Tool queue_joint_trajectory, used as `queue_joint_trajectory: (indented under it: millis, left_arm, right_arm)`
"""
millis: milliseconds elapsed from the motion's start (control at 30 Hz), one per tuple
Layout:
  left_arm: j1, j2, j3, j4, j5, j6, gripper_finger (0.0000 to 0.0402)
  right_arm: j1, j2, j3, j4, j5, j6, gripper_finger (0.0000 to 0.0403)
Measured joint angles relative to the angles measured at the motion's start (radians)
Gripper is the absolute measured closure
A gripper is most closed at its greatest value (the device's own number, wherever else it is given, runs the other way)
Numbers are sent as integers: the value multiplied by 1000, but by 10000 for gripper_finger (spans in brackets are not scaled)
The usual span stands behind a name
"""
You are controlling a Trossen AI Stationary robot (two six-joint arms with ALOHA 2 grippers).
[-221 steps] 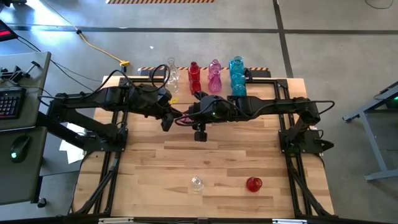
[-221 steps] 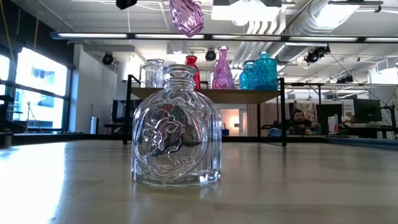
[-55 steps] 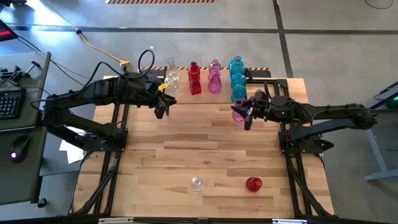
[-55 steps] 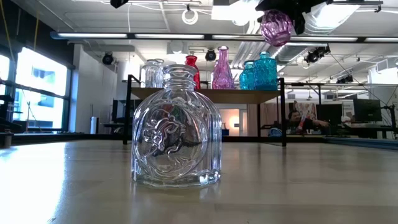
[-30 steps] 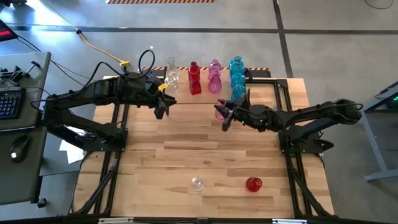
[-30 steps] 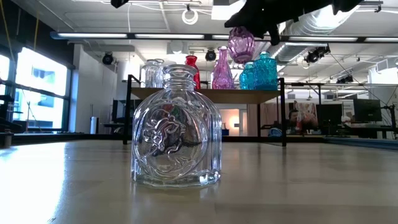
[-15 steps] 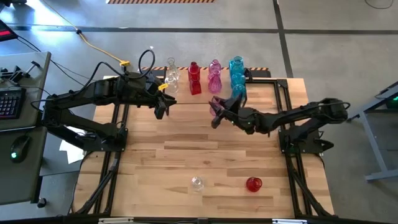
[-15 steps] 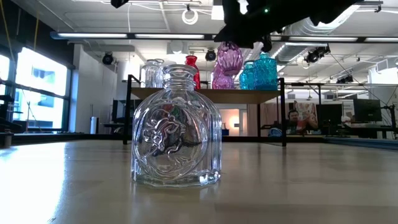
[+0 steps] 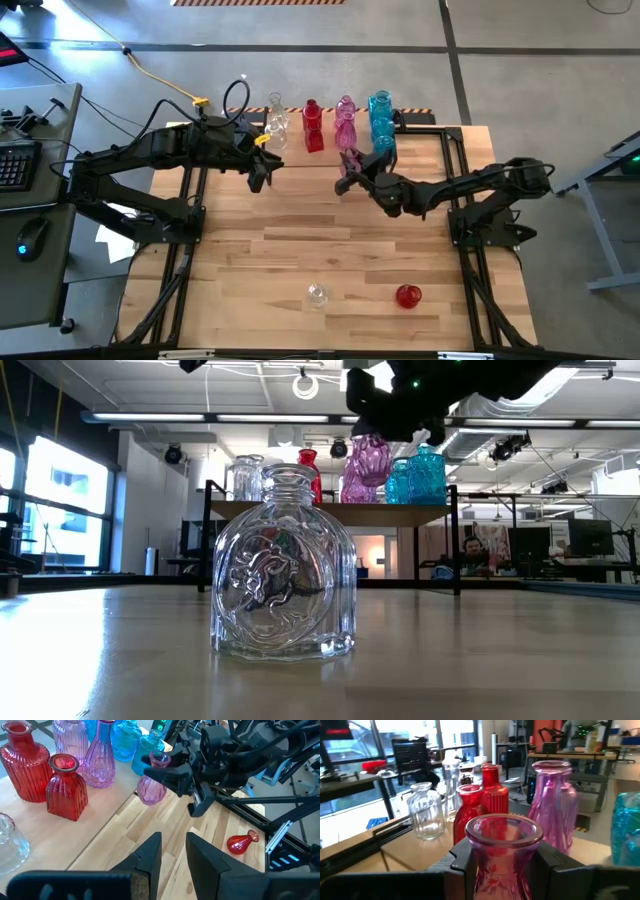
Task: Sort vases onto shelf
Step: Put the pink vase on the shelf aligned with the other pink vases
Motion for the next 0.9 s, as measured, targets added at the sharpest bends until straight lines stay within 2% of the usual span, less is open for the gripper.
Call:
queue_joint_trajectory:
  millis: [233, 633, 900]
  left_arm:
    - [0, 0, 0, 0, 0, 50, 321]
    - [0, 0, 0, 0, 0, 51, 321]
    - [0, 0, 0, 0, 0, 51, 321]
  right_arm:
    - [-16, 32, 0, 45, 5, 36, 304]
    - [-43, 98, 0, 176, 12, -79, 304]
    - [-105, 98, 0, 175, -85, -91, 304]
